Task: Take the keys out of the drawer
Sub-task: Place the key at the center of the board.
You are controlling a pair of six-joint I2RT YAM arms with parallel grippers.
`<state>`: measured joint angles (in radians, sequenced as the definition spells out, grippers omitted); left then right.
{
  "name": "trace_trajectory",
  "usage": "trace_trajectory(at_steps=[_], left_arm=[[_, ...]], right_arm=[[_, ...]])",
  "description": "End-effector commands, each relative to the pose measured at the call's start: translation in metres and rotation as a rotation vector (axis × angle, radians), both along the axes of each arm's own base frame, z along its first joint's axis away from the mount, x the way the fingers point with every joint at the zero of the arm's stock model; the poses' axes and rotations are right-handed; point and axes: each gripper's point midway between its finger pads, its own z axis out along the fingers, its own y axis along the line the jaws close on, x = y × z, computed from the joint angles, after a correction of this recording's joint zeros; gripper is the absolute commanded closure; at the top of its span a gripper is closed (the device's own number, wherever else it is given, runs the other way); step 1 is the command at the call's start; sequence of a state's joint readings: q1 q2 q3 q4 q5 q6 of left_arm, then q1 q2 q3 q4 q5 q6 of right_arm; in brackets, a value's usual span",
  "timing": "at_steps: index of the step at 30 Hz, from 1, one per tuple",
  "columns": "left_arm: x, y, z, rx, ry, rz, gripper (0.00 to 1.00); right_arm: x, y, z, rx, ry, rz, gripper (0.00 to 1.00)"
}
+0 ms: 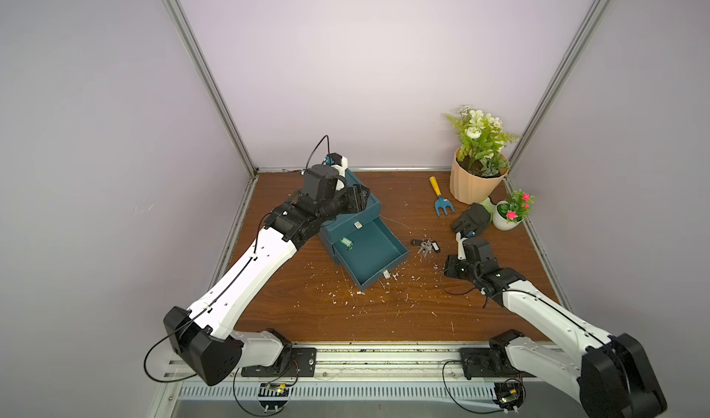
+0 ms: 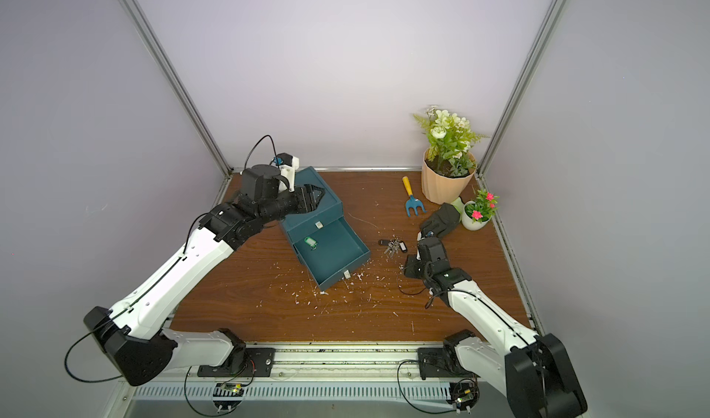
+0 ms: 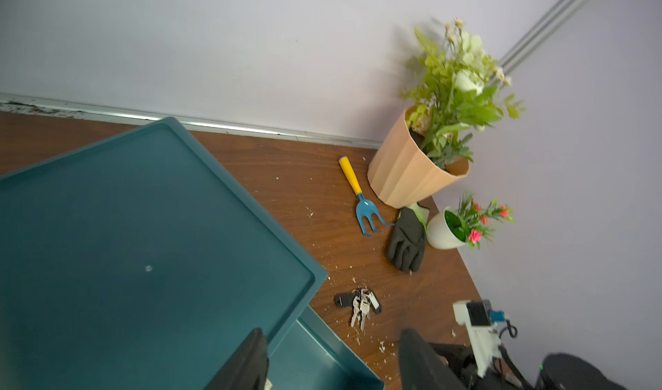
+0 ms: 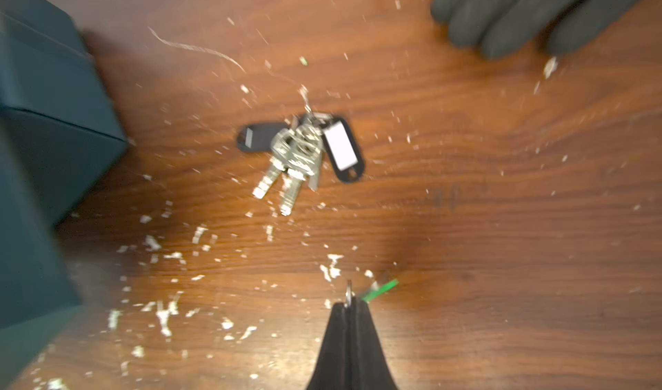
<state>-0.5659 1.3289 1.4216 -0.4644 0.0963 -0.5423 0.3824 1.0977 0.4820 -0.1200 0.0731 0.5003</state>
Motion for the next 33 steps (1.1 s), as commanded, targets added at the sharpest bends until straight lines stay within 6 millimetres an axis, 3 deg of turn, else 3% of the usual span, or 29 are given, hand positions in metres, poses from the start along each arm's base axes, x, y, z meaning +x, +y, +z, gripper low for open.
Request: trace_trajectory(at_steps=[1,4,8,11,15,17,21,24,26,33], left_arm=[[-0.01,-0.007,0.002,0.043,-0.044,-0.077,0.38],[-0.012,-0.002,-0.004,0.056,-0.038,-0.063,0.38],[-0.012,0.006,-0.003,0.067,-0.057,-0.03,0.37],[-0.011,0.015,-0.005,0.076,-0.051,0.016,0.37],[-0.006,0.039,-0.021,0.065,0.024,0.107,0.38],[-0.004,0.06,-0.031,0.016,0.077,0.186,0.39],[-0.003,0.094,-0.044,-0.103,0.119,0.305,0.39],[-0.003,0.113,-0.062,-0.208,0.192,0.374,0.39],[-0.003,0.122,-0.074,-0.267,0.239,0.402,0.39],[0.001,0.137,-0.093,-0.308,0.302,0.453,0.38]], right_arm=[[0.017,0.007,0.005,0.058,-0.053,-0.009,0.93],[0.019,0.008,0.0,0.032,-0.035,0.02,0.77],[0.025,0.009,0.021,0.005,-0.05,0.037,0.66],[0.033,0.018,0.063,0.036,-0.124,0.082,0.65],[0.035,0.049,0.136,0.138,-0.282,0.241,0.67],[0.032,0.067,0.173,0.18,-0.374,0.33,0.7],[0.018,0.12,0.219,0.177,-0.528,0.574,0.72],[0.001,0.17,0.225,0.101,-0.596,0.797,0.72],[-0.007,0.199,0.217,0.079,-0.606,0.919,0.71],[-0.011,0.255,0.176,-0.011,-0.627,1.116,0.66]])
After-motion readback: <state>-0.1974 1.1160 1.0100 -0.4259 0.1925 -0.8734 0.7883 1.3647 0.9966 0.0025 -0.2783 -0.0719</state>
